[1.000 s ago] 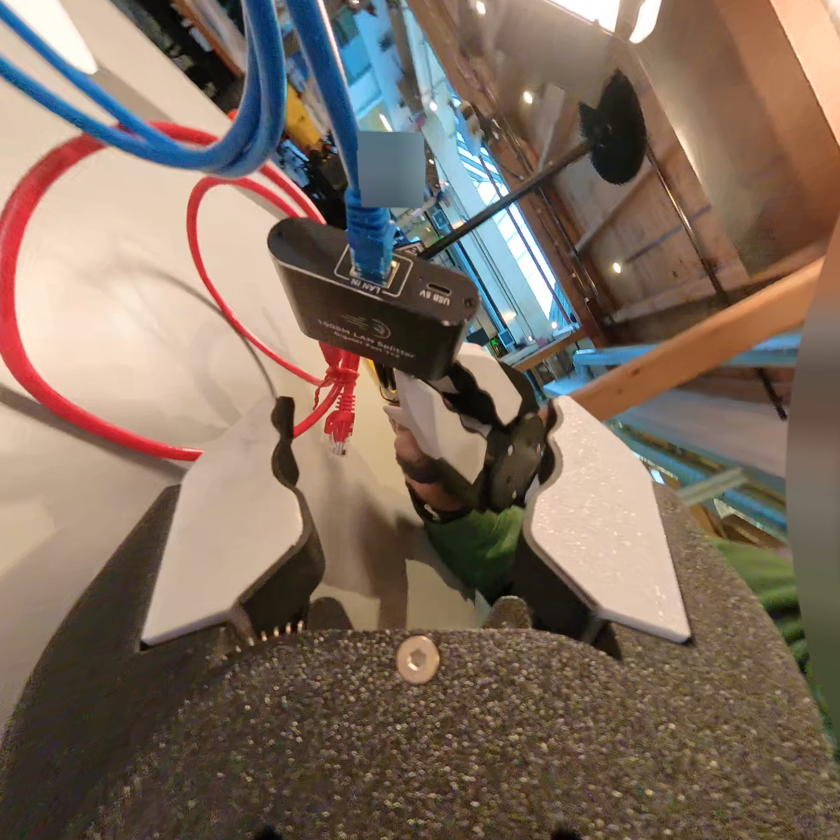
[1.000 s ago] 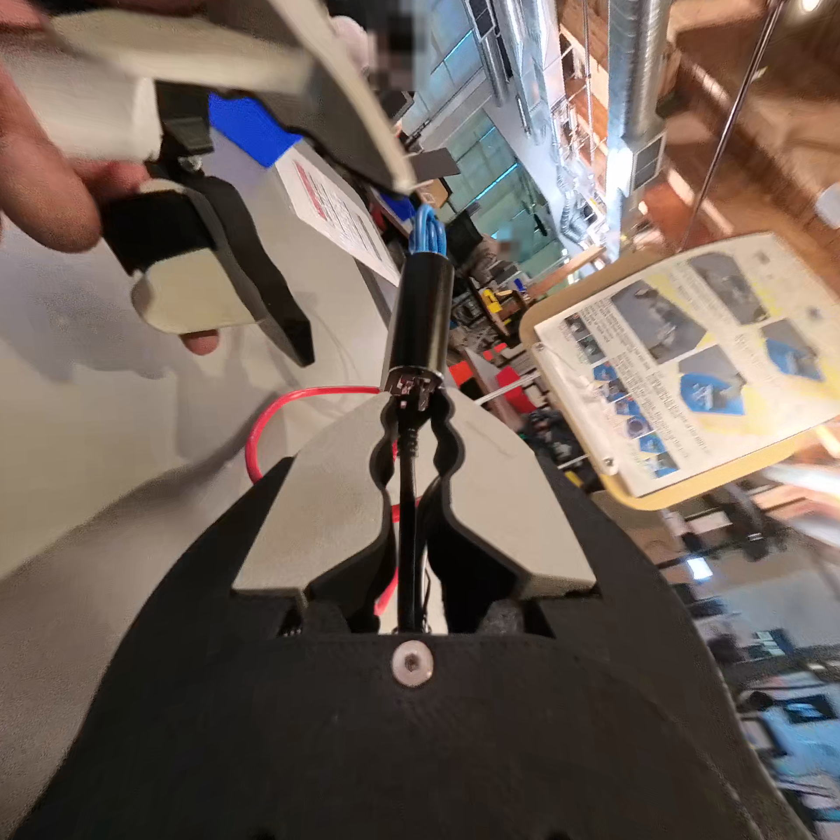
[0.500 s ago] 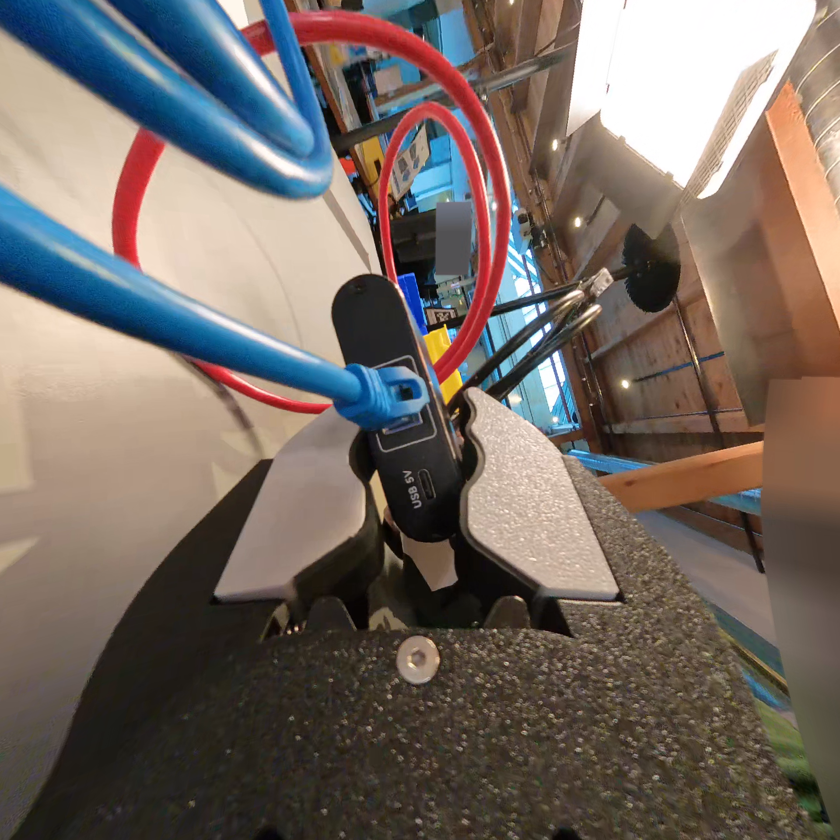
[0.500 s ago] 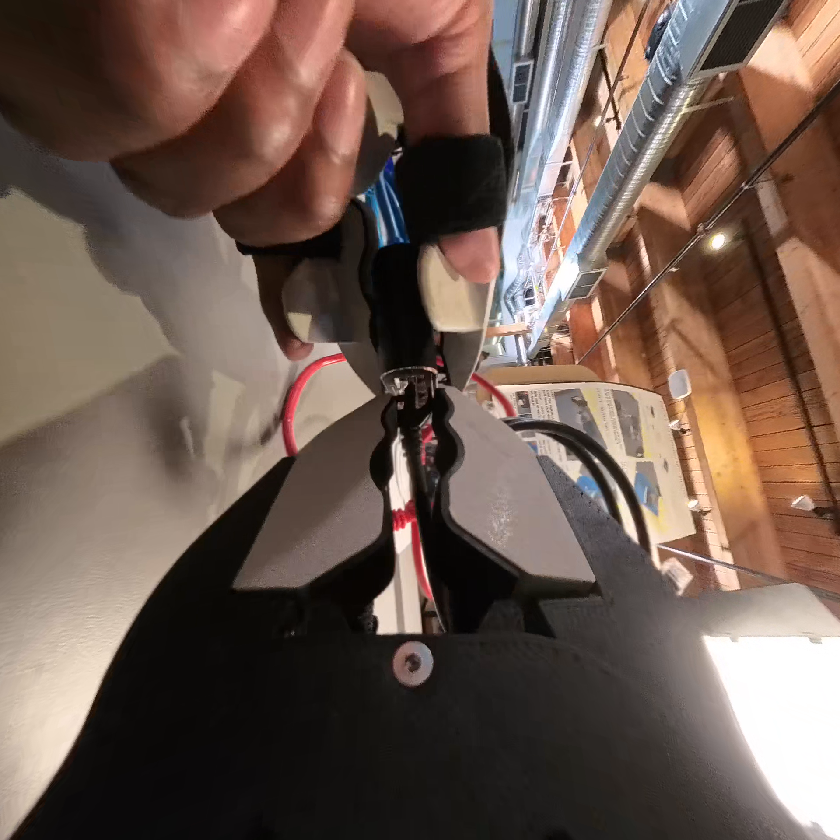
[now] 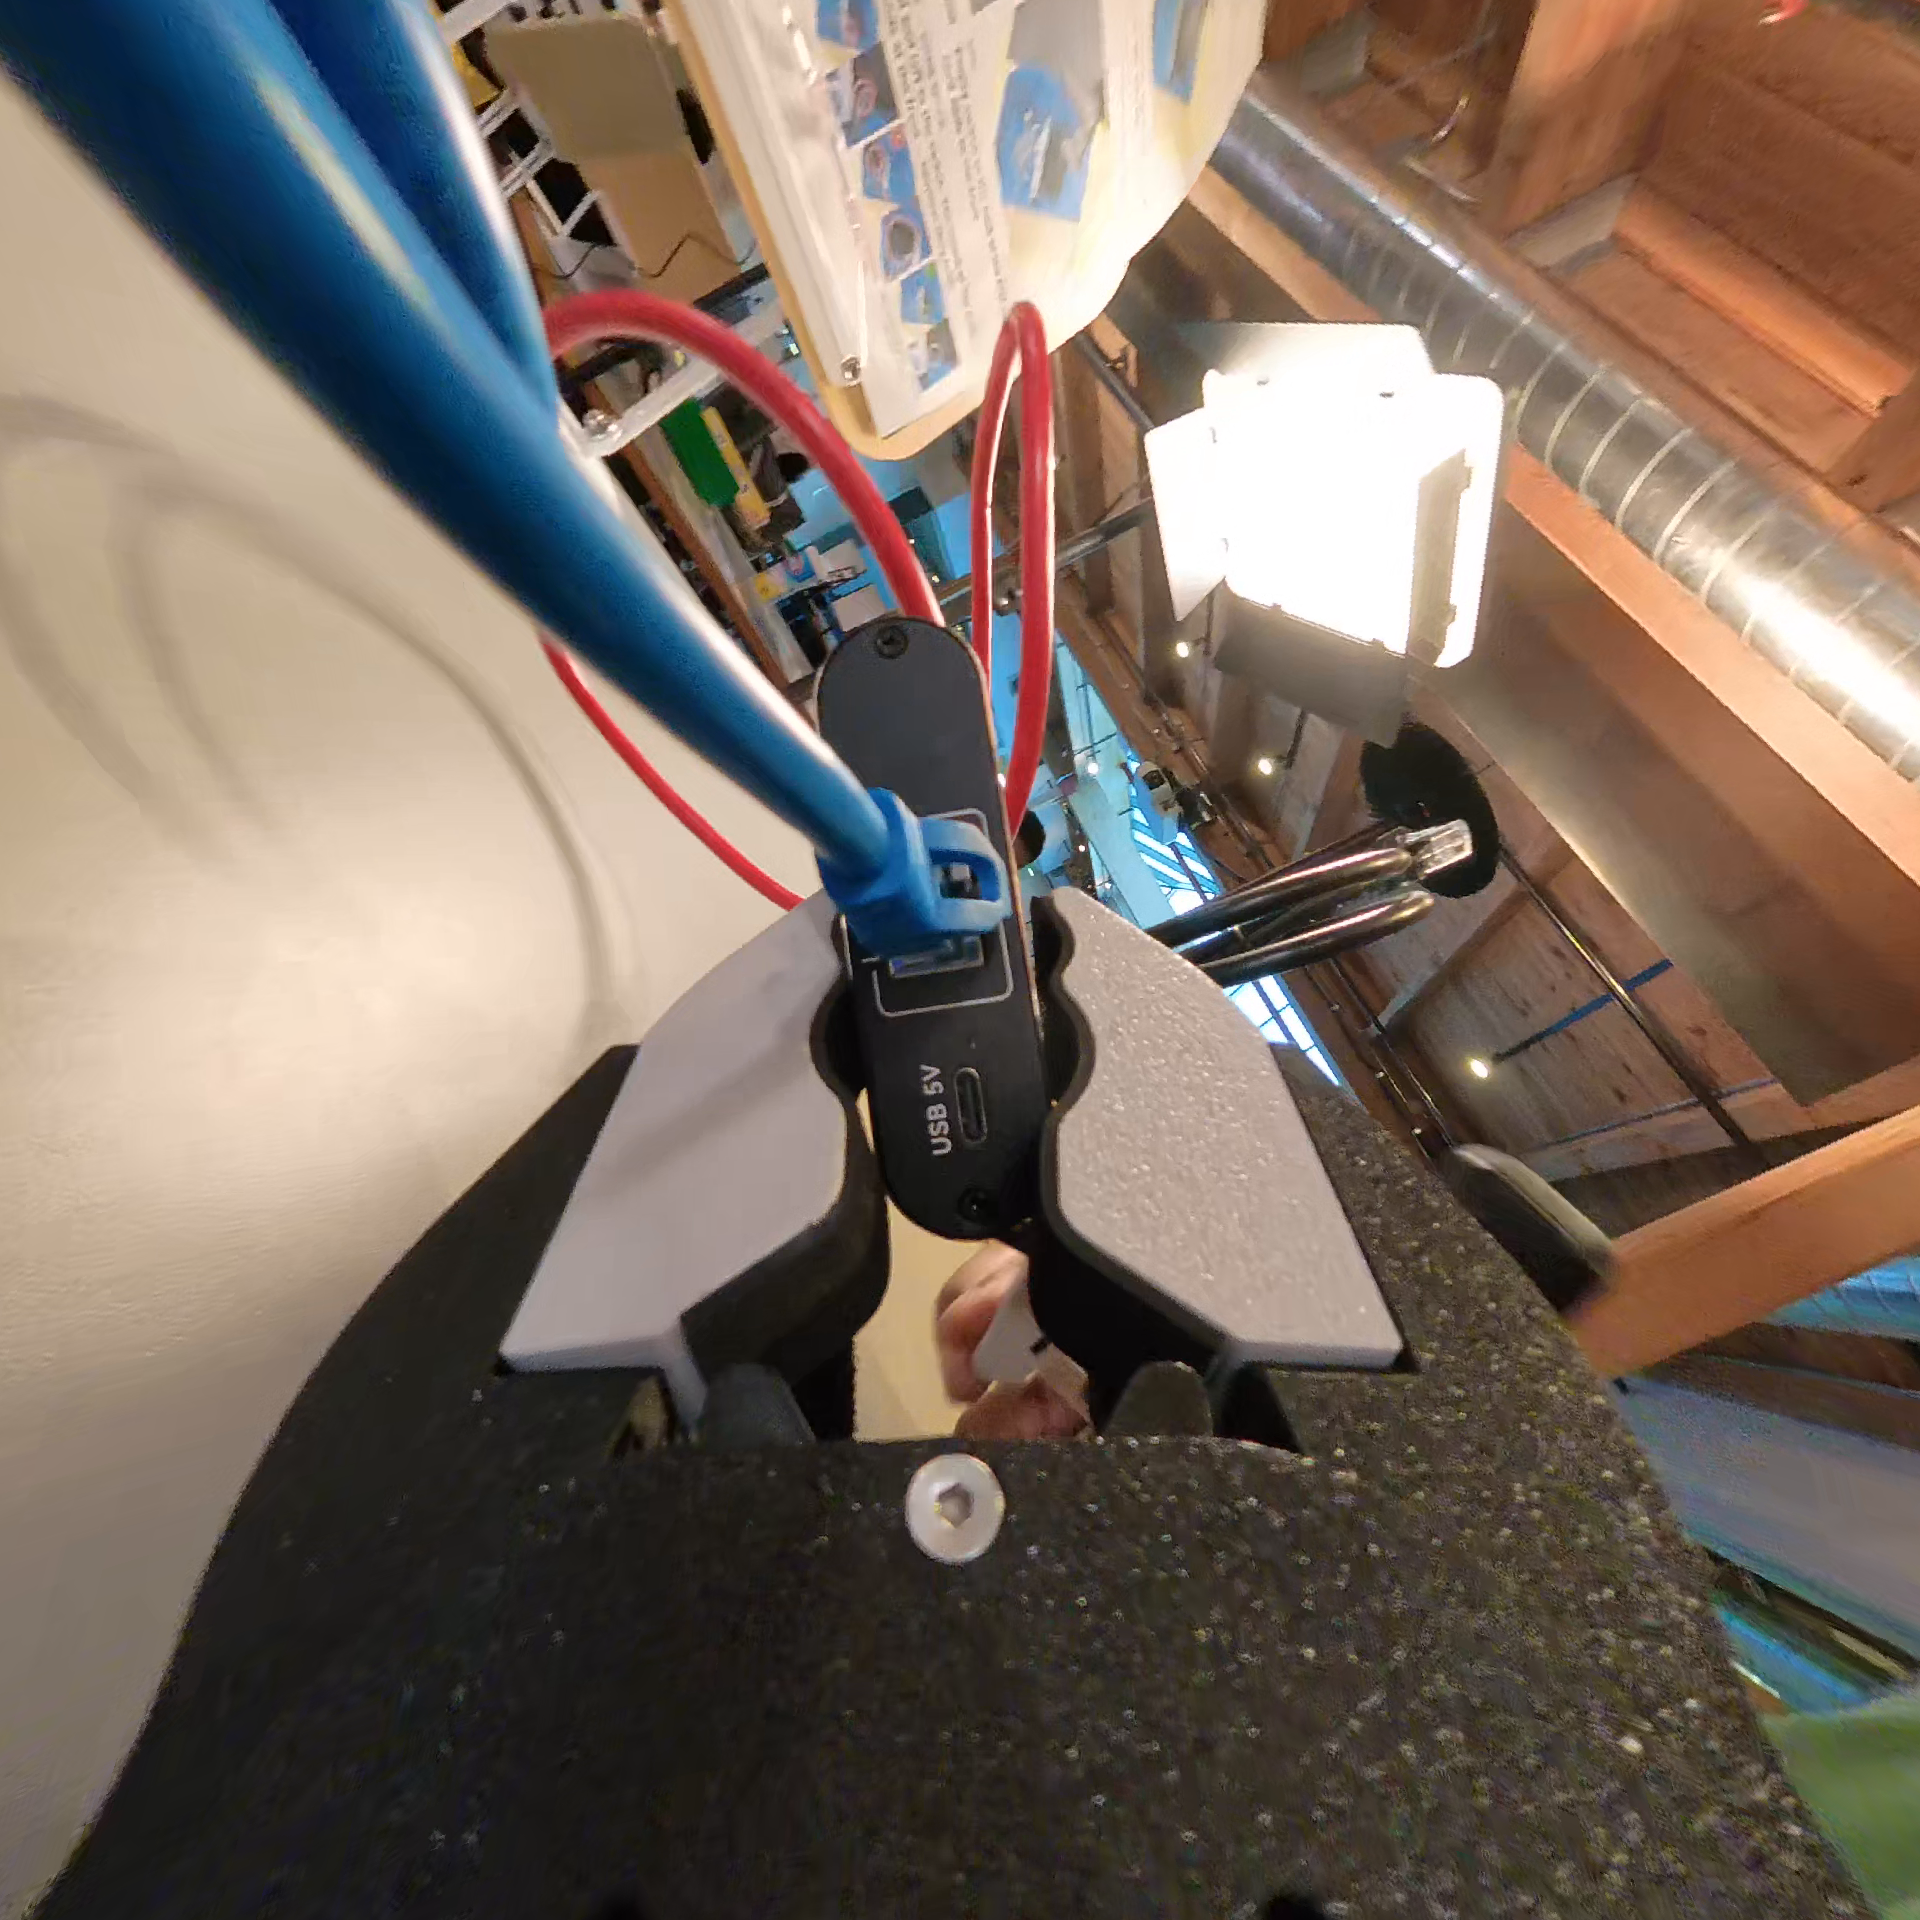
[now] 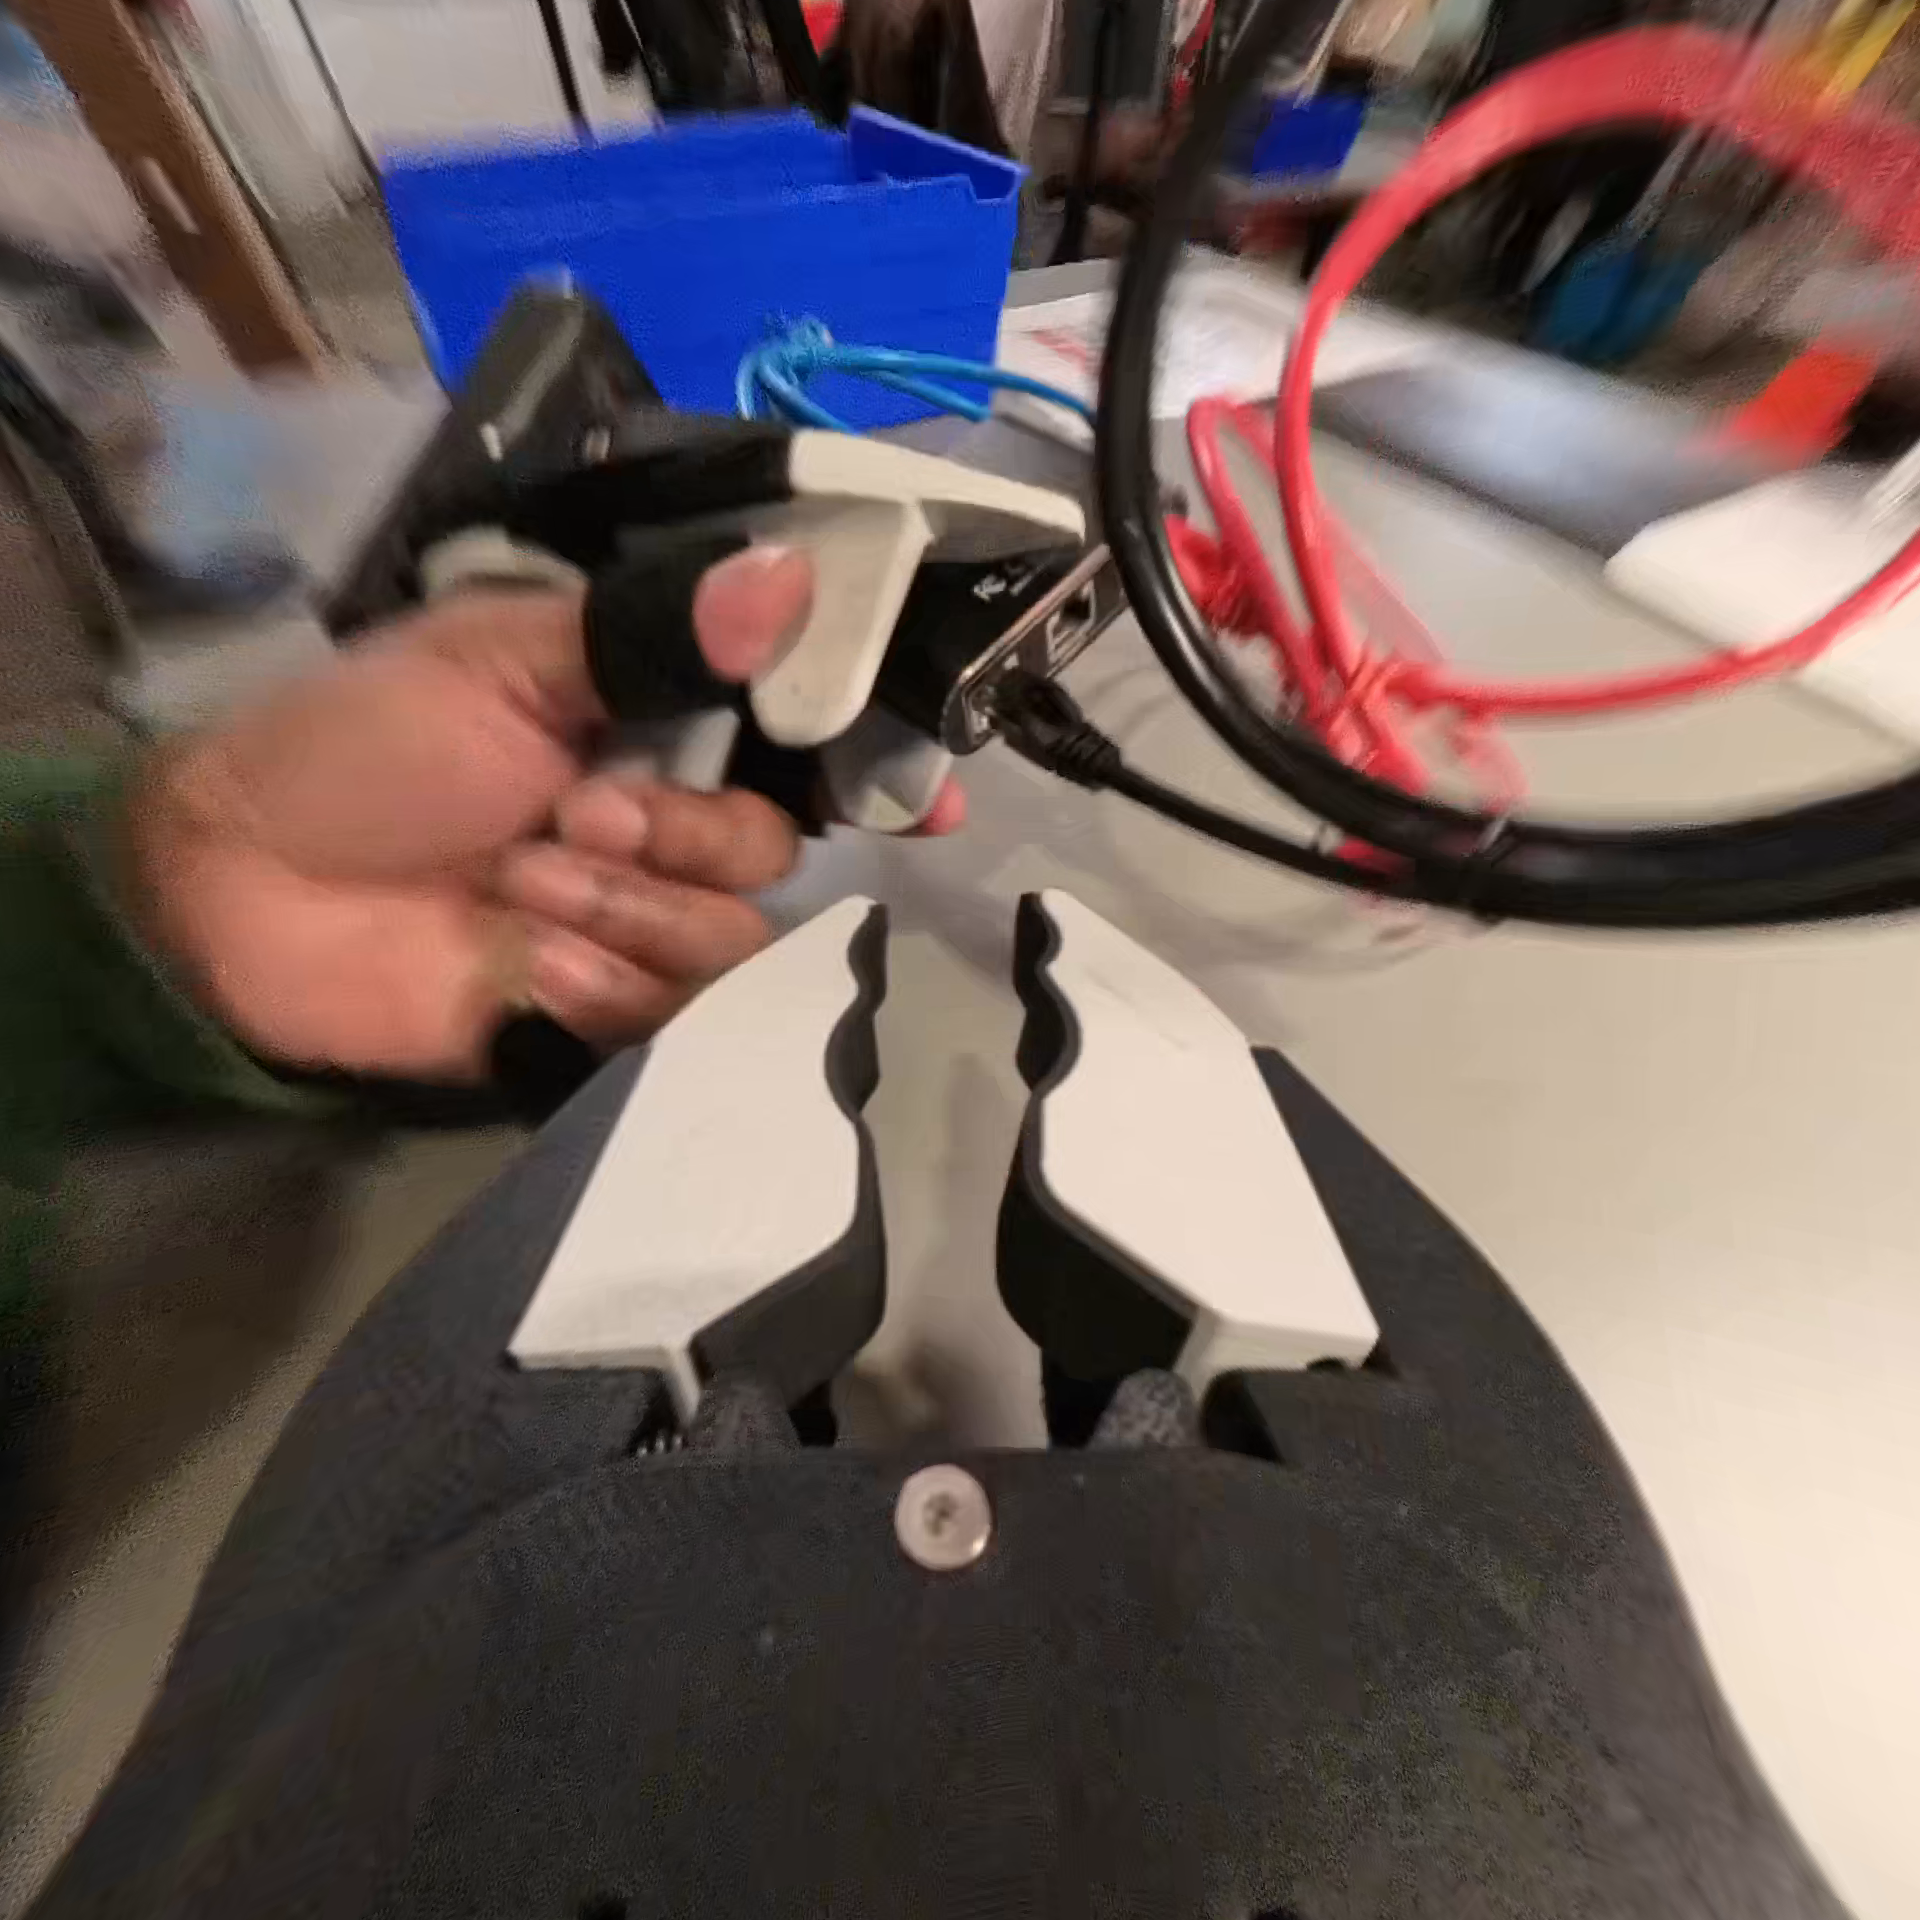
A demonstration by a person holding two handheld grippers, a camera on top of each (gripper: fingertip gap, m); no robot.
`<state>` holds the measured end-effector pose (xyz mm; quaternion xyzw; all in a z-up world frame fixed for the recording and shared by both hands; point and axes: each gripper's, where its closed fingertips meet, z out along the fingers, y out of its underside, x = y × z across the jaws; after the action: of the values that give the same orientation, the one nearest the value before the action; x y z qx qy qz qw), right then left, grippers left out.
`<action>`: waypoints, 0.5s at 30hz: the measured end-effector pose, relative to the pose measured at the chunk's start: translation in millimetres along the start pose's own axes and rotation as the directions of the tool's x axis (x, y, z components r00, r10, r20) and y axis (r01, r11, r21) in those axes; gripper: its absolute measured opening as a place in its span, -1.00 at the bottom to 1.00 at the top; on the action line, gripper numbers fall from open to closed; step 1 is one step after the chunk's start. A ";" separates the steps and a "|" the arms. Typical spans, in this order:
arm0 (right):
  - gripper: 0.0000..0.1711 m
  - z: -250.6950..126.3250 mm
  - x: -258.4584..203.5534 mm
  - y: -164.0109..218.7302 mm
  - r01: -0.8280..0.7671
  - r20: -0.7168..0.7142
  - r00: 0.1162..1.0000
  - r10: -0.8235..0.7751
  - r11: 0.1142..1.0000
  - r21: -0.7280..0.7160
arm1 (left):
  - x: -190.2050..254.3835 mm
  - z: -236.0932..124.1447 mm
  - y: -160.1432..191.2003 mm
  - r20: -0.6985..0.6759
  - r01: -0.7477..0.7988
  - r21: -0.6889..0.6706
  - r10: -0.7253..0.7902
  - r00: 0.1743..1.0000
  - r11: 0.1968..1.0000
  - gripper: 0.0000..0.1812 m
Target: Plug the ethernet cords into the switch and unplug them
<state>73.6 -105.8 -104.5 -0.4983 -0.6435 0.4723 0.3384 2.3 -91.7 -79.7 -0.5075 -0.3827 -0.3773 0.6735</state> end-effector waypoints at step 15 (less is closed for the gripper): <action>-0.68 7.2 -4.3 -21.7 -0.732 0.365 0.651 0.665 0.678 0.071 | 31.1 -10.6 24.6 -0.129 -0.113 -0.042 0.106 0.986 0.993 -0.68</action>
<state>61.3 -113.1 -86.2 -0.5885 -0.3907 0.7038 0.0748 38.9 -100.8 -63.5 -0.5193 -0.3014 -0.3804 0.7034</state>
